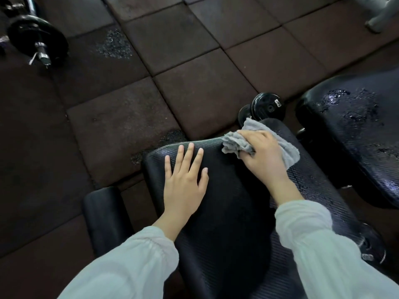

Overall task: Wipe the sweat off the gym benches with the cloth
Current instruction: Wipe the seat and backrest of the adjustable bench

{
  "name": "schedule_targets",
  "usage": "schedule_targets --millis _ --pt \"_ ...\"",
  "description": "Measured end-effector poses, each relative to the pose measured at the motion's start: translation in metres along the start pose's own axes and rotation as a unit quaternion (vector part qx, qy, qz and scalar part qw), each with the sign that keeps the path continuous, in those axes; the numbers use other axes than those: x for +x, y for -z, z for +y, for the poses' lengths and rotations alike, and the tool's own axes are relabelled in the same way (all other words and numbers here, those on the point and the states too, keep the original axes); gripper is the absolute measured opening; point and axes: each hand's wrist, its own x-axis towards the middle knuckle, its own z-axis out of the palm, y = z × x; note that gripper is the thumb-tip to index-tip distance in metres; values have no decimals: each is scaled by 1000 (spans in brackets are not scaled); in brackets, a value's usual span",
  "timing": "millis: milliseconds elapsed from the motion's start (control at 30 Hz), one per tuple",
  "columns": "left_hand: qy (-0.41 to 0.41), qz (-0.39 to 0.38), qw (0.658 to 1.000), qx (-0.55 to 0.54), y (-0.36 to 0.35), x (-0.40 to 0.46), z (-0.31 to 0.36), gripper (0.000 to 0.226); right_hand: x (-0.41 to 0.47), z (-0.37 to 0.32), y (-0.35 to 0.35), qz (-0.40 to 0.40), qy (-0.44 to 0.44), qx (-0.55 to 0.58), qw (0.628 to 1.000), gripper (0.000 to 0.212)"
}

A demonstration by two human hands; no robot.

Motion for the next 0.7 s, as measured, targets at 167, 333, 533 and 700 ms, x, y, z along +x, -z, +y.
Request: schedule_targets --millis 167,333,533,700 --pt "5 4 1000 7 -1 -1 0 50 3 -37 -18 -52 -38 44 997 48" --pt "9 12 1000 -2 0 0 1 50 -42 -22 0 24 15 -21 999 34" --pt "-8 23 1000 0 2 6 11 47 -6 0 9 105 -153 -82 979 31" --pt "0 7 1000 10 -1 25 34 47 -11 -15 -7 -8 36 -57 998 34"
